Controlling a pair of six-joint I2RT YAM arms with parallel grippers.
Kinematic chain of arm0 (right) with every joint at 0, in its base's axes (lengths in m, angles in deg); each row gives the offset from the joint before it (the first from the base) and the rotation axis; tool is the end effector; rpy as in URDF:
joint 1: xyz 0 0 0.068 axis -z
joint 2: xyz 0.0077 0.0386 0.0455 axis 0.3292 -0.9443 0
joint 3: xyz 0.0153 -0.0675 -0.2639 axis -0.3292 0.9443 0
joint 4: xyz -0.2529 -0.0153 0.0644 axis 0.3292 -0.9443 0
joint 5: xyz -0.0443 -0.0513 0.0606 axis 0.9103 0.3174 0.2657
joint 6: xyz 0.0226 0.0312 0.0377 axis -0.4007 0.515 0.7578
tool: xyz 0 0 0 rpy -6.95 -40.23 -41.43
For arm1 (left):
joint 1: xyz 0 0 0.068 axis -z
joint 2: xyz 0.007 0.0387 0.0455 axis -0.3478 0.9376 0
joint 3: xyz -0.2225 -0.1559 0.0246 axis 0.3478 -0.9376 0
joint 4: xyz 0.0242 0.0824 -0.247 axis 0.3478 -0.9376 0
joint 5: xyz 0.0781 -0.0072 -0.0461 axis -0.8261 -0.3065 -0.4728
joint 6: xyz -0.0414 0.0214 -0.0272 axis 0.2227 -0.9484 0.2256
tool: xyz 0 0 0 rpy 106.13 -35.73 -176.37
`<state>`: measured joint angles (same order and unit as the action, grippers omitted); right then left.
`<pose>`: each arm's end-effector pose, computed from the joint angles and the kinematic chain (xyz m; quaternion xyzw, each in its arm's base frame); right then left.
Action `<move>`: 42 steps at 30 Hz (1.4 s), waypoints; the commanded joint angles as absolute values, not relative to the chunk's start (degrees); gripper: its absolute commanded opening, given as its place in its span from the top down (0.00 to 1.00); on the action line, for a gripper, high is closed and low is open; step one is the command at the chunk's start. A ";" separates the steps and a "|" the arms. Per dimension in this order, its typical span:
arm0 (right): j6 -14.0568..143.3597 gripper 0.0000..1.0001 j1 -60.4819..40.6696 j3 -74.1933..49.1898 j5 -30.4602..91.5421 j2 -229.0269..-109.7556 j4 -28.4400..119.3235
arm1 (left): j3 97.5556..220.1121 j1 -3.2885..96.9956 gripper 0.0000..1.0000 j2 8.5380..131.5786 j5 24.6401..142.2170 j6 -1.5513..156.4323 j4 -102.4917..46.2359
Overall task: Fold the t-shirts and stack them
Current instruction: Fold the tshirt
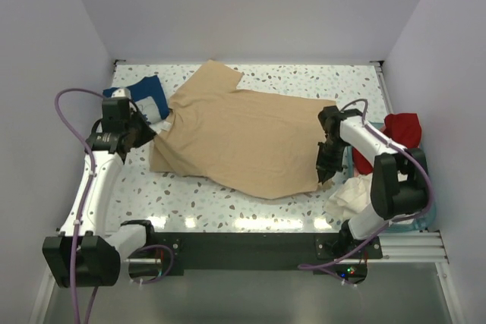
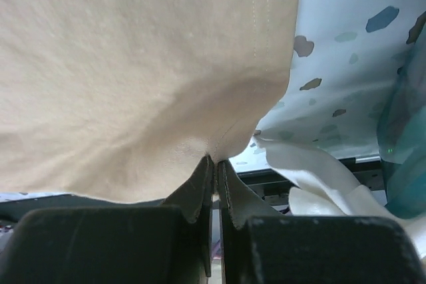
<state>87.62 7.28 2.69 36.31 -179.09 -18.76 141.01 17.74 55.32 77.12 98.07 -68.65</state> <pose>0.2497 0.0541 0.1964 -0.1557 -0.9867 0.0007 0.0477 0.2186 0.0087 0.2991 -0.2699 0.8826 -0.1135 0.3679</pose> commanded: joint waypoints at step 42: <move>82.27 1.00 21.86 -12.80 29.92 -190.44 -17.51 | 167.17 19.47 1.00 88.25 89.05 85.02 -51.68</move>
<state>82.26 21.55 -9.90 31.02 -190.00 -17.82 163.37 18.66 87.18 88.03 86.77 -54.92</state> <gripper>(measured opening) 0.033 0.016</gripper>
